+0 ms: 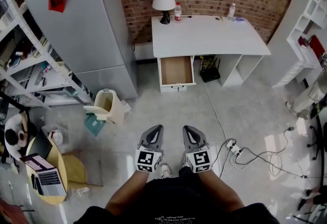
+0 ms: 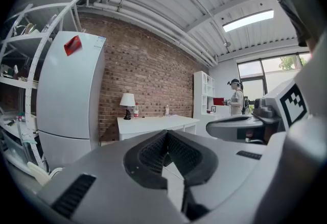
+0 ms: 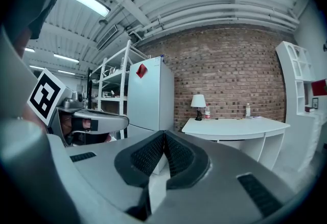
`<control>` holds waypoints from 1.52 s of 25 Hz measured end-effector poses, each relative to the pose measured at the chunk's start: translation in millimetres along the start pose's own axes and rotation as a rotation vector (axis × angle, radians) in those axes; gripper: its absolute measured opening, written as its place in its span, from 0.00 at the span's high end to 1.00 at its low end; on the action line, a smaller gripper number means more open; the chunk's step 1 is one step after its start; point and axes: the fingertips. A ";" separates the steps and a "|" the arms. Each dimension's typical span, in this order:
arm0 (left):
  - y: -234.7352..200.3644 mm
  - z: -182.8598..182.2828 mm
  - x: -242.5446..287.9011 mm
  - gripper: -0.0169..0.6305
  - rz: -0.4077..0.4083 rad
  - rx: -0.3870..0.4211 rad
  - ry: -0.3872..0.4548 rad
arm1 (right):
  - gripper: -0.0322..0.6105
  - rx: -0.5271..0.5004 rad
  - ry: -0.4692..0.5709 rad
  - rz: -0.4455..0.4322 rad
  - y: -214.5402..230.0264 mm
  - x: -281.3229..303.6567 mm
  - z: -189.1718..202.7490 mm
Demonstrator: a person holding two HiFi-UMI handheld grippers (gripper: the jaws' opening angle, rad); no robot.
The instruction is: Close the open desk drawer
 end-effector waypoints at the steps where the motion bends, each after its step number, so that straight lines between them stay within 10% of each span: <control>1: -0.6 1.5 4.3 0.96 0.002 -0.002 -0.004 | 0.91 0.000 0.000 0.001 3.7 3.4 1.1; 38: -72.0 32.6 195.7 0.96 -0.085 0.027 -0.142 | 0.91 0.008 -0.071 -0.187 128.7 176.7 41.1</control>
Point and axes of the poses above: the fingertips, and each gripper's own axes: x forward along the fingers, y to its right, z out of its underside, and after that the axes turned 12 degrees about z, right-handed
